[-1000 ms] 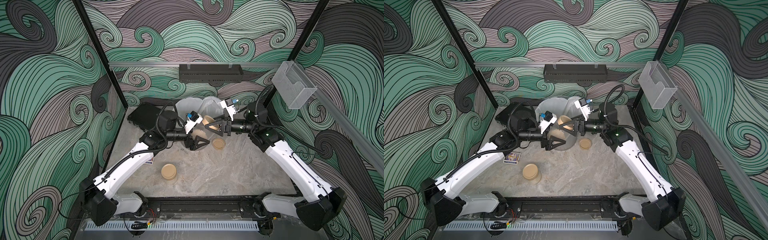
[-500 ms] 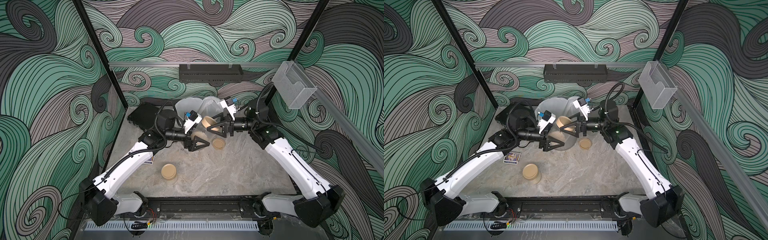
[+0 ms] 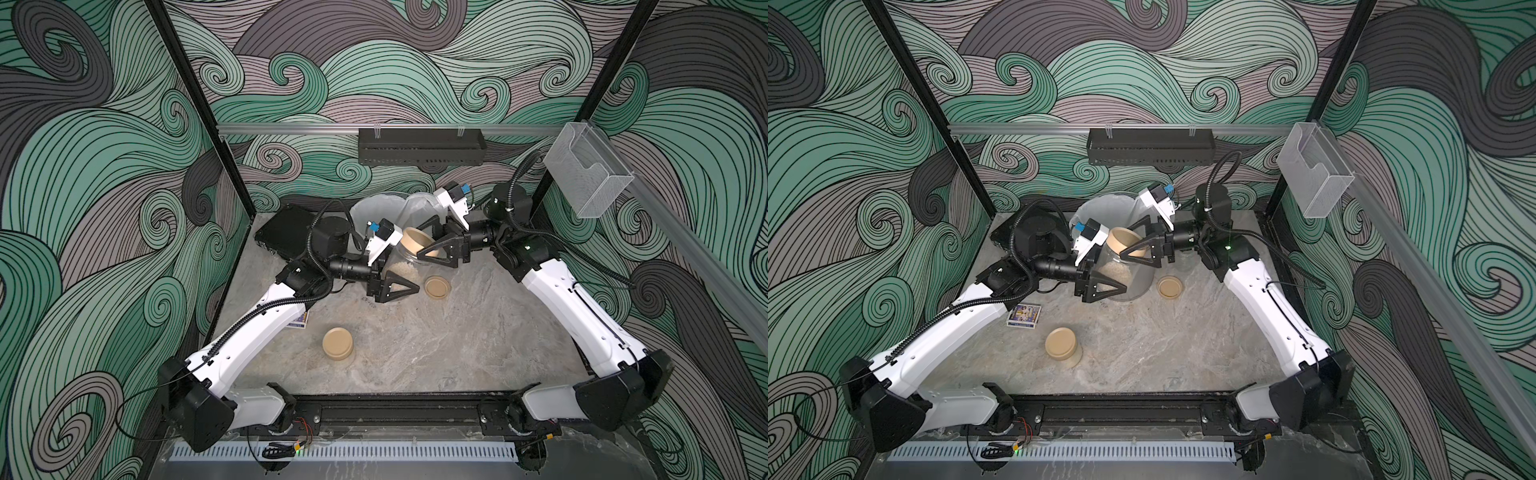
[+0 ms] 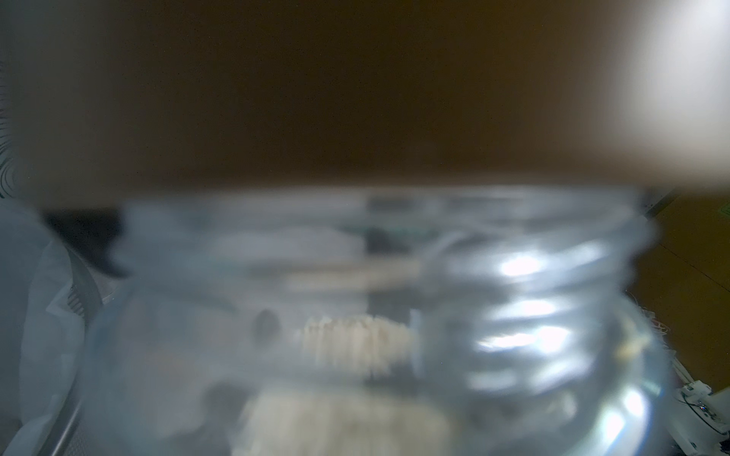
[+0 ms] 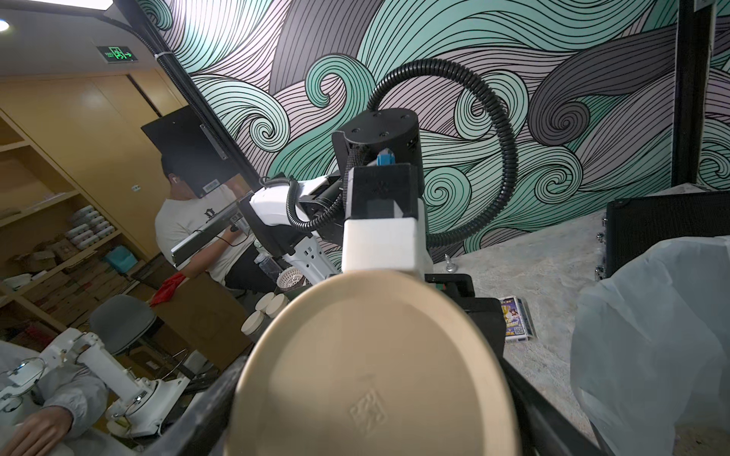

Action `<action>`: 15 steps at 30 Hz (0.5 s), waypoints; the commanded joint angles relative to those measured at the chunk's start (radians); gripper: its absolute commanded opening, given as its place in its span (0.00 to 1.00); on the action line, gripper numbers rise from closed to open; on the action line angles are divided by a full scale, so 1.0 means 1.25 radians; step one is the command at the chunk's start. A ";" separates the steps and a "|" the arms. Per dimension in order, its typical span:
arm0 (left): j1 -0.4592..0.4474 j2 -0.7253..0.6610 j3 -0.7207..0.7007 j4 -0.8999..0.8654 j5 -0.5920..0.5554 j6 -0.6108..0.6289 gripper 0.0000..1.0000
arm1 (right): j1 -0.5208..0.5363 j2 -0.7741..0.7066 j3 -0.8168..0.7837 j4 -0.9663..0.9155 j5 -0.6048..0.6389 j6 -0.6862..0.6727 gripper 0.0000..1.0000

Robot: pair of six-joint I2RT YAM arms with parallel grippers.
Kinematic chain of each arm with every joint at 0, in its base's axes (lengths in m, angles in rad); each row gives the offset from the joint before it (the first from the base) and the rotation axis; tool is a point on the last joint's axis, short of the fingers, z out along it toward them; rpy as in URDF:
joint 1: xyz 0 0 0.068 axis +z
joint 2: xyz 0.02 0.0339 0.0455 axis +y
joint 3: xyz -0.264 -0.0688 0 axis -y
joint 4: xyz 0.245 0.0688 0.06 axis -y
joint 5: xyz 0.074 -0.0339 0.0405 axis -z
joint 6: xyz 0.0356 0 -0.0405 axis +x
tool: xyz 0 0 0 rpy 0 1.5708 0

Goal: Empty moldy rice from jars
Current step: Unscrew the lid from the jar.

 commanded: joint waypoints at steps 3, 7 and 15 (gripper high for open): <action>-0.015 -0.018 0.038 0.040 0.042 0.004 0.09 | 0.005 0.011 0.050 0.059 -0.014 0.000 0.78; -0.014 -0.022 0.038 0.040 0.035 0.007 0.09 | 0.001 0.013 0.058 0.061 -0.007 0.001 0.78; -0.015 -0.027 0.036 0.038 0.022 0.006 0.09 | -0.018 0.009 0.056 0.059 0.010 0.002 0.77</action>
